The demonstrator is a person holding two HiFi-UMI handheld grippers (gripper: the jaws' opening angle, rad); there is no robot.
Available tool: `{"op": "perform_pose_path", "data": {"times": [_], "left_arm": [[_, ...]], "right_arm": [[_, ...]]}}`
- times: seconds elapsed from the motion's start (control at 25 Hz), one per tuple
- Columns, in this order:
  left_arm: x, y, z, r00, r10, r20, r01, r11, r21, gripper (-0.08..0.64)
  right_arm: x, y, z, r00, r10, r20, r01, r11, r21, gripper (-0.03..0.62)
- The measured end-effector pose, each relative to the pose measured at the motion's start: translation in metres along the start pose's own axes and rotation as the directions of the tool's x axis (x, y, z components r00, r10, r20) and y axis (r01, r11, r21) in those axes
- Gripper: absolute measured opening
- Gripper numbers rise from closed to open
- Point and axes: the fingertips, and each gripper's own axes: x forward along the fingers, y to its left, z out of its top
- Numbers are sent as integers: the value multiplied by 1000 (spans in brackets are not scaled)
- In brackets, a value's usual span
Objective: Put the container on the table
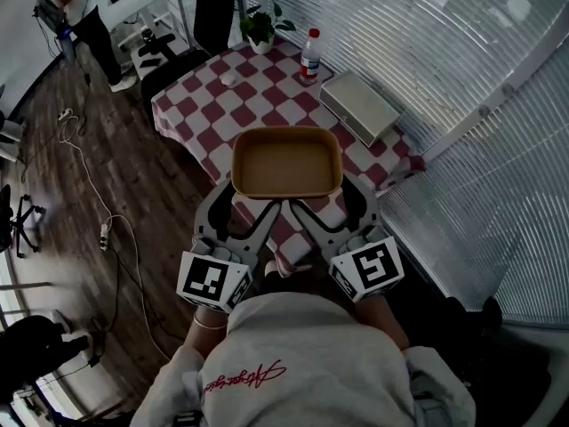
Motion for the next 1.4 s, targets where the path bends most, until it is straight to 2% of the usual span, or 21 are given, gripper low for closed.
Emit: {"op": "perform_pose_path", "data": {"times": [0.76, 0.88, 1.28, 1.4], "left_arm": [[40, 49, 4, 999, -48, -1, 48, 999, 1, 319], [42, 52, 4, 998, -56, -5, 56, 998, 3, 319], [57, 50, -1, 998, -61, -17, 61, 998, -4, 319], [61, 45, -4, 998, -54, -36, 54, 998, -16, 319]], "right_arm": [[56, -21, -1, 999, -51, -6, 51, 998, 35, 364], [59, -21, 1, 999, -49, -9, 50, 999, 15, 364], [61, -37, -6, 998, -65, -22, 67, 995, 75, 364], [60, -41, -10, 998, -39, -44, 42, 997, 58, 364]]}}
